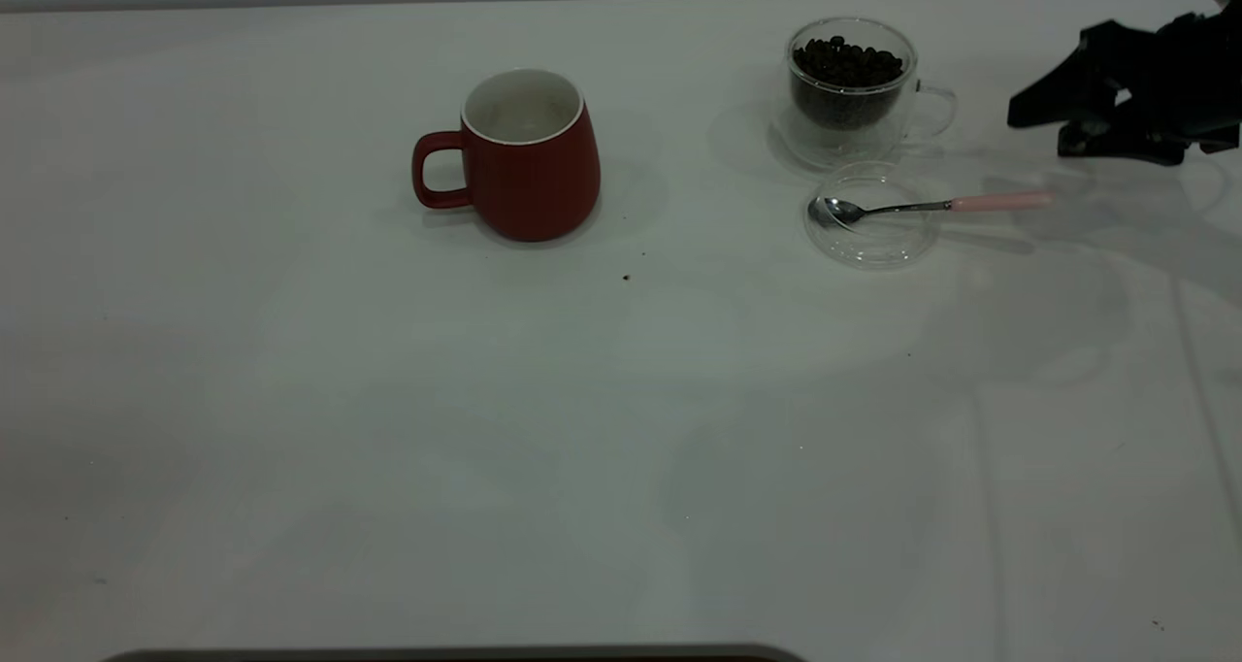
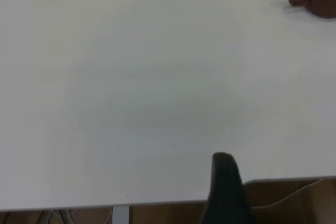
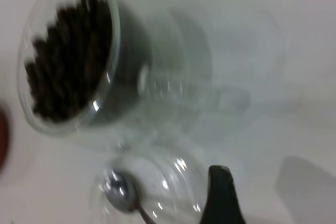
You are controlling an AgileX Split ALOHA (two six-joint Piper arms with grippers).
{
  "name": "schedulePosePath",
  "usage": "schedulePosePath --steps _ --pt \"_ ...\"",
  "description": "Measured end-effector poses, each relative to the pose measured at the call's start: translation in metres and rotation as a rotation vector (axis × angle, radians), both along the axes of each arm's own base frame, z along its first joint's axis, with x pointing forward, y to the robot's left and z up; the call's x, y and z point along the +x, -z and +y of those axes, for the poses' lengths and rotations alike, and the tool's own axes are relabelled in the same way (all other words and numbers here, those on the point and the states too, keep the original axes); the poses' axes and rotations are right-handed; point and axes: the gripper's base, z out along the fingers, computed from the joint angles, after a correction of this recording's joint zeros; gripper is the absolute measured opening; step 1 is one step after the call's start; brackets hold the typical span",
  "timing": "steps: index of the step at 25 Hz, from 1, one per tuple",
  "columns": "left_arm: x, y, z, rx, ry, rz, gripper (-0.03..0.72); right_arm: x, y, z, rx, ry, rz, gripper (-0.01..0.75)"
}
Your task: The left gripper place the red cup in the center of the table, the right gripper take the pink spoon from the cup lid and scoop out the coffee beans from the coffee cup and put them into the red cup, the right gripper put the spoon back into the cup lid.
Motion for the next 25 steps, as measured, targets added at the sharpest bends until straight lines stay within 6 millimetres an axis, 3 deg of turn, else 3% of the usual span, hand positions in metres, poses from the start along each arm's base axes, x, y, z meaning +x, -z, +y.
schedulePosePath --steps 3,7,10,12,16,19,22,25 --pt "0.000 0.000 0.000 0.000 0.000 0.000 0.586 -0.001 -0.026 0.018 0.114 -0.086 -0.040 0.587" --pt "0.000 0.000 0.000 0.000 0.000 0.000 0.586 -0.012 -0.090 0.061 0.293 -0.390 -0.096 0.580" --pt "0.000 0.000 0.000 0.000 0.000 0.000 0.586 -0.034 -0.130 0.088 0.187 -0.645 -0.011 0.571" --pt "0.000 0.000 0.000 0.000 0.000 0.000 0.586 -0.053 -0.158 0.103 -0.012 -0.747 0.102 0.567" --pt "0.000 0.000 0.000 0.000 0.000 0.000 0.586 -0.083 -0.227 0.117 -0.395 -0.592 0.187 0.564" --pt "0.000 0.000 0.000 0.000 0.000 0.000 0.586 -0.116 -0.271 0.128 -0.521 -0.494 0.181 0.564" --pt "0.000 0.000 0.000 0.000 0.000 0.000 0.586 -0.162 -0.288 0.127 -0.576 -0.457 0.214 0.564" --pt "0.000 0.000 0.000 0.000 0.000 0.000 0.586 -0.210 -0.286 0.111 -0.590 -0.393 0.234 0.564"
